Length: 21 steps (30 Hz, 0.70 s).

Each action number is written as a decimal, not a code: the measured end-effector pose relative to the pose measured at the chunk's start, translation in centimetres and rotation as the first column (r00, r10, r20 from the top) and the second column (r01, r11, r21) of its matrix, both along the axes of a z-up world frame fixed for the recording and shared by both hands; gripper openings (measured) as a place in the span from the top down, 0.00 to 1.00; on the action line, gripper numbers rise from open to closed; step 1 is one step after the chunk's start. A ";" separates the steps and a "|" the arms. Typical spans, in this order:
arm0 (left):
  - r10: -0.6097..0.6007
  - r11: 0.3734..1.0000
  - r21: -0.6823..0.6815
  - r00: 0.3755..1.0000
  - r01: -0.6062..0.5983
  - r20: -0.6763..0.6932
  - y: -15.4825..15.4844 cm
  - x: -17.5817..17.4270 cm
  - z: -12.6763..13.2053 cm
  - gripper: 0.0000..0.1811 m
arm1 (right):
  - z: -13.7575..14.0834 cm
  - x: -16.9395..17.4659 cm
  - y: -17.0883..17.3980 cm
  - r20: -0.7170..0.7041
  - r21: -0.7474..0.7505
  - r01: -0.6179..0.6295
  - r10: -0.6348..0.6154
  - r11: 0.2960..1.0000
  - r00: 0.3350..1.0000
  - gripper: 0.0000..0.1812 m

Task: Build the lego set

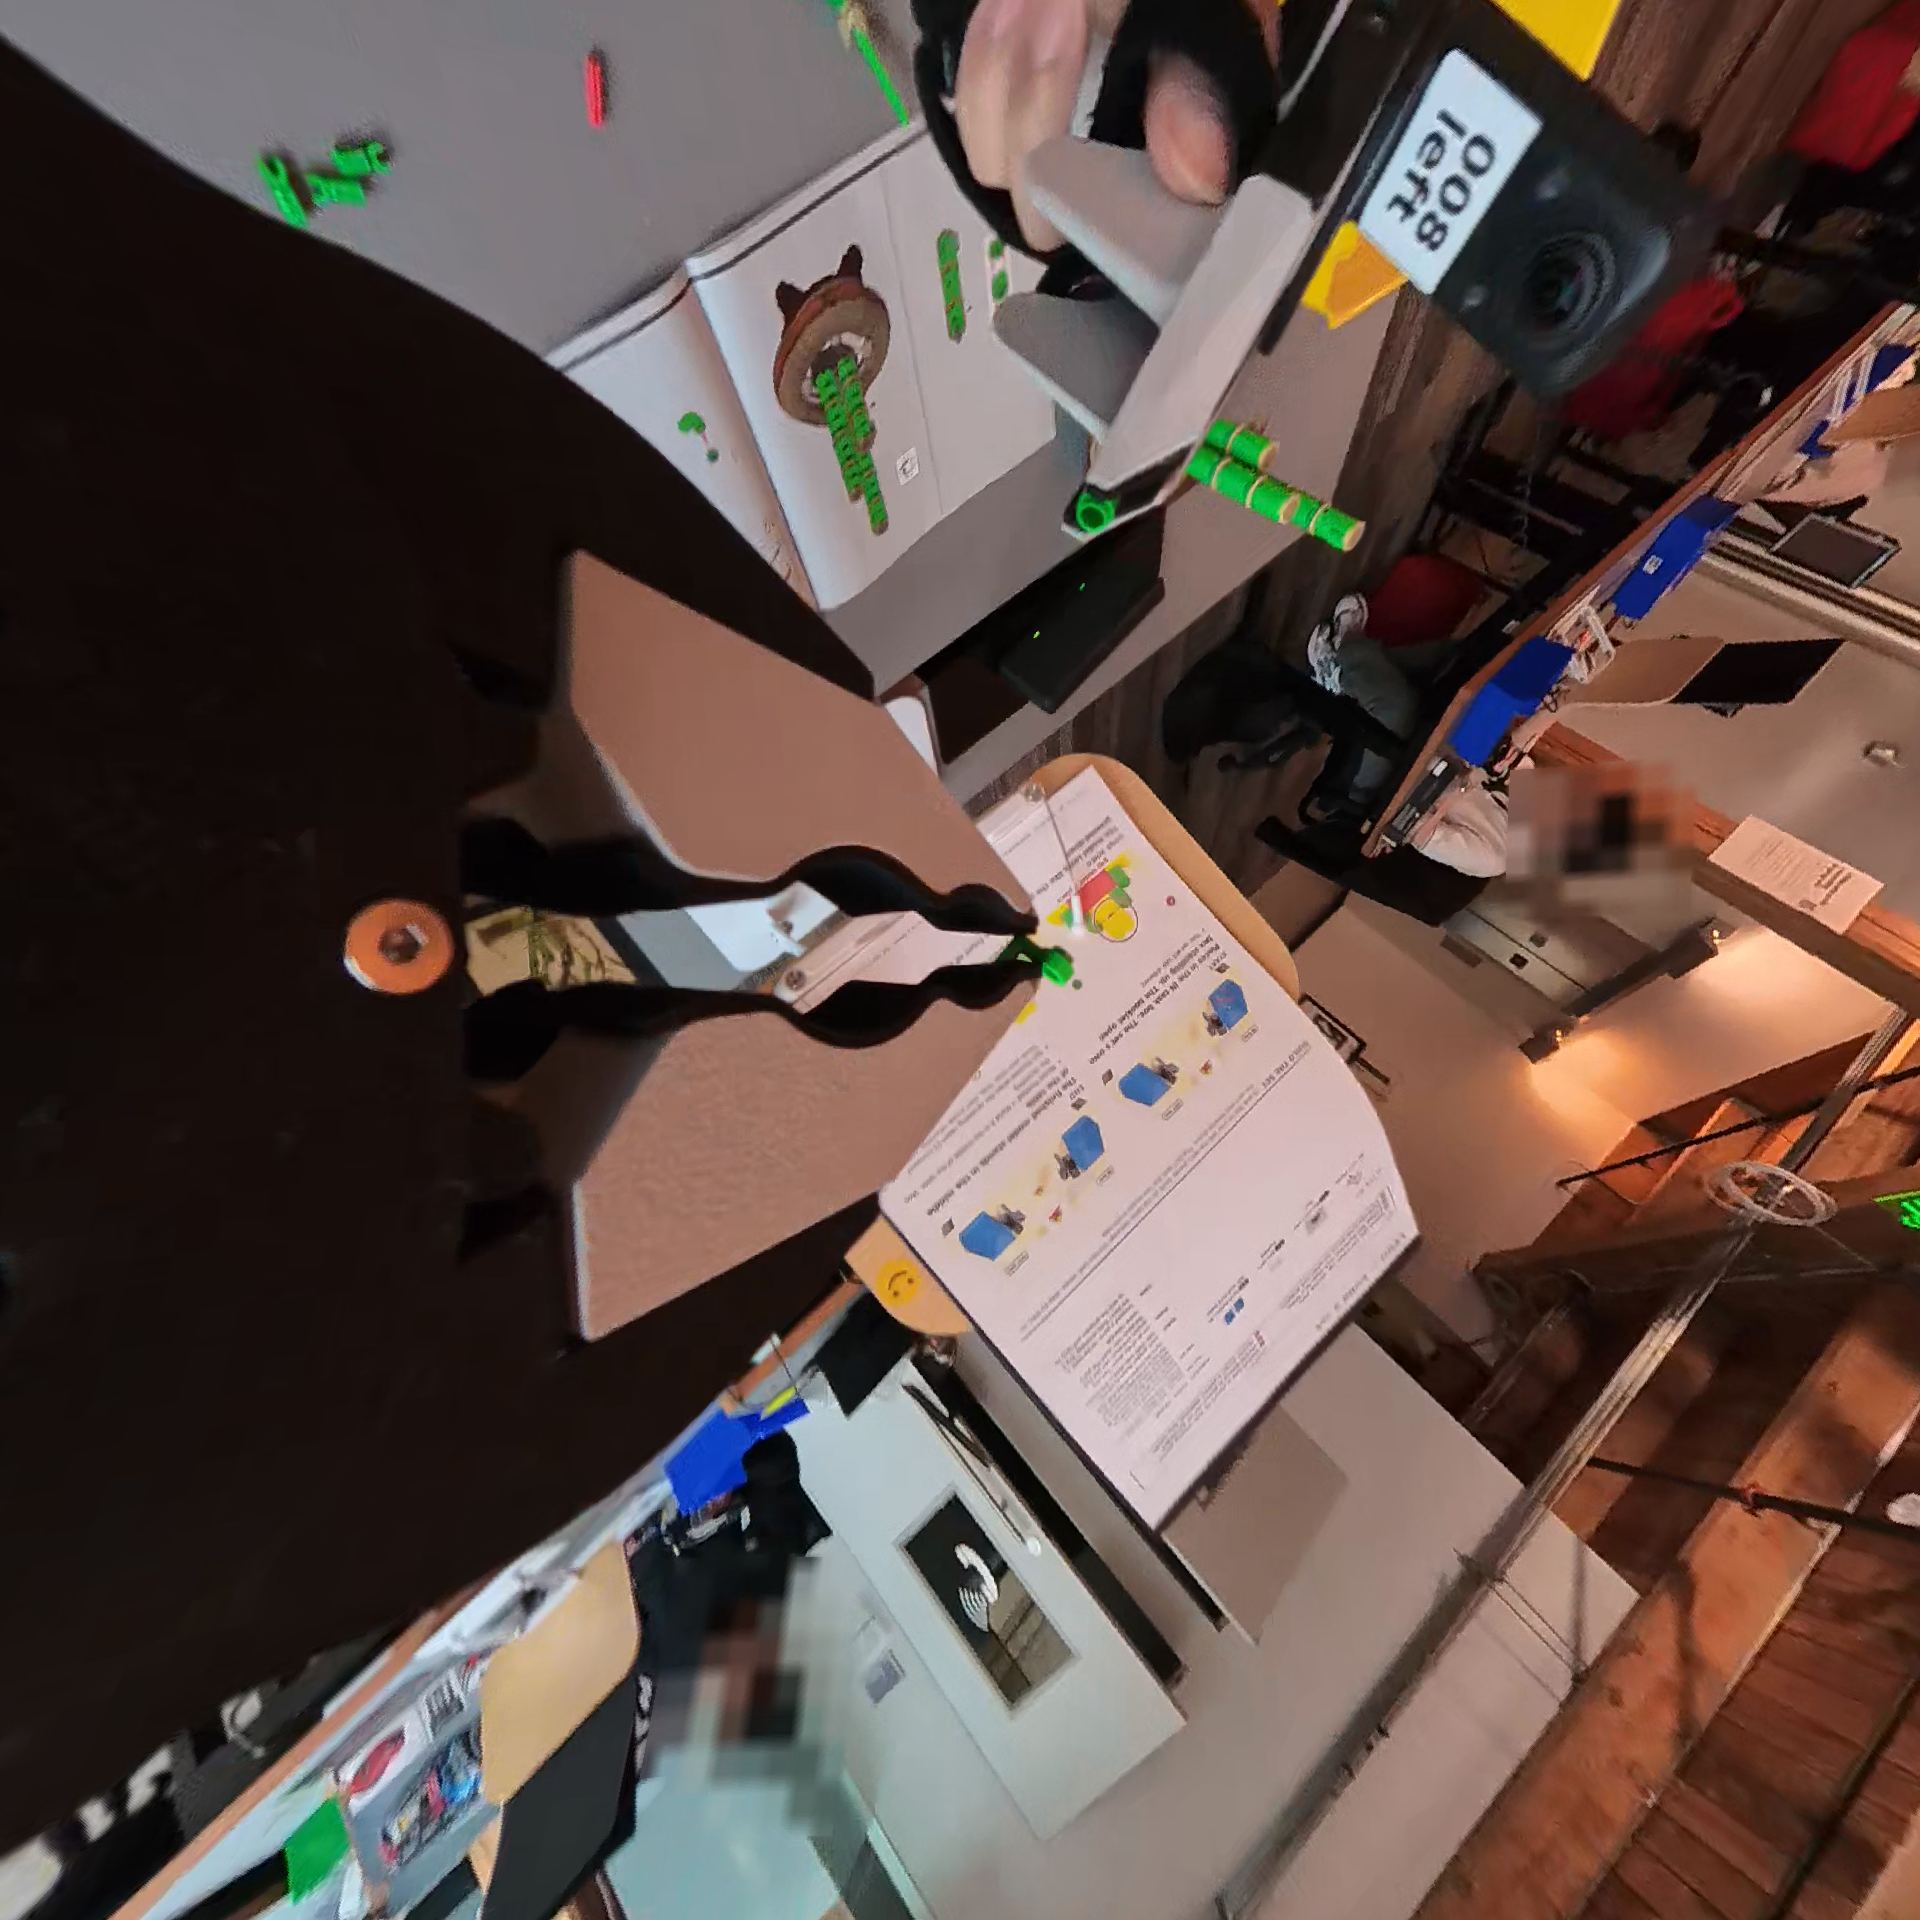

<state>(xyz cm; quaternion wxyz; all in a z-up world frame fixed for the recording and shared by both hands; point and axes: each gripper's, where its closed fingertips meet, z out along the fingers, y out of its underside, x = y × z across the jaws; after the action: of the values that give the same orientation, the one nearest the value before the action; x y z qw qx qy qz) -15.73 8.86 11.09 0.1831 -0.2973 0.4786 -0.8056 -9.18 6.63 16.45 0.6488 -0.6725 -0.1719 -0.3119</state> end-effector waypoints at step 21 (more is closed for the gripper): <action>0.115 0.993 0.009 0.992 -0.115 0.046 0.5 -0.1 1.2 0.97 | -1.7 -2.4 3.3 -0.060 0.058 -0.155 0.158 0.986 0.986 0.98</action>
<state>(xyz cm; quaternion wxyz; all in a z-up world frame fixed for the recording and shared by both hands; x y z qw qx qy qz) -15.85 9.36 12.30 0.2418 -0.3049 0.4609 -0.7976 -11.58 9.91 14.76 0.6943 -0.6490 -0.1947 -0.2427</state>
